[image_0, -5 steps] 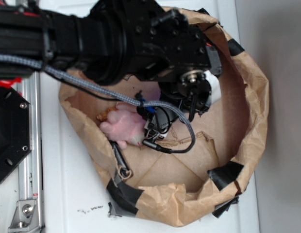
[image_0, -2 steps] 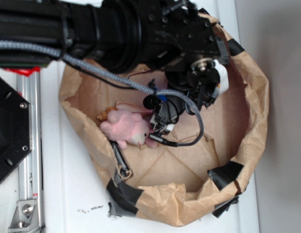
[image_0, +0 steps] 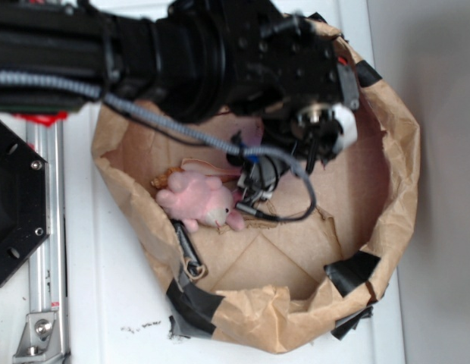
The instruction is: Grab the yellow duck.
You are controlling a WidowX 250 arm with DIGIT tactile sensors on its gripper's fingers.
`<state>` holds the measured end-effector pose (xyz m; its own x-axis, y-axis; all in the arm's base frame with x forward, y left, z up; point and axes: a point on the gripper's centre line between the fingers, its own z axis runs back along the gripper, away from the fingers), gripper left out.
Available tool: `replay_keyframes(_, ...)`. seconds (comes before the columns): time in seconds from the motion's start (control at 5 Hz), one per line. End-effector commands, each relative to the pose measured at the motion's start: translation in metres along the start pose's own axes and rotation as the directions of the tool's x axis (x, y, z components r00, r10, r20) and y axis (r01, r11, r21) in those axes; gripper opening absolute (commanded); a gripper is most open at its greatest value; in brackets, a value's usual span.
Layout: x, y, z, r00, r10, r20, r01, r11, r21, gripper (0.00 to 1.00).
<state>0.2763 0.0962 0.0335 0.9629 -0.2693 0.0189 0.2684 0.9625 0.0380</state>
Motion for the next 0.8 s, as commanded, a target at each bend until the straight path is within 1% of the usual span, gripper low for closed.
replay_keyframes(0.0, -0.006, 0.015, 0.022, 0.997, 0.065, 0.05, -0.068, 0.996, 0.062, 1.0)
replay_keyframes(0.4, -0.004, 0.013, 0.026, 0.996, 0.057, 0.063, -0.06, 0.997, 0.055, 1.0)
replay_keyframes(0.6, -0.004, 0.003, 0.029, 0.998, 0.026, 0.065, -0.028, 0.999, 0.029, 1.0)
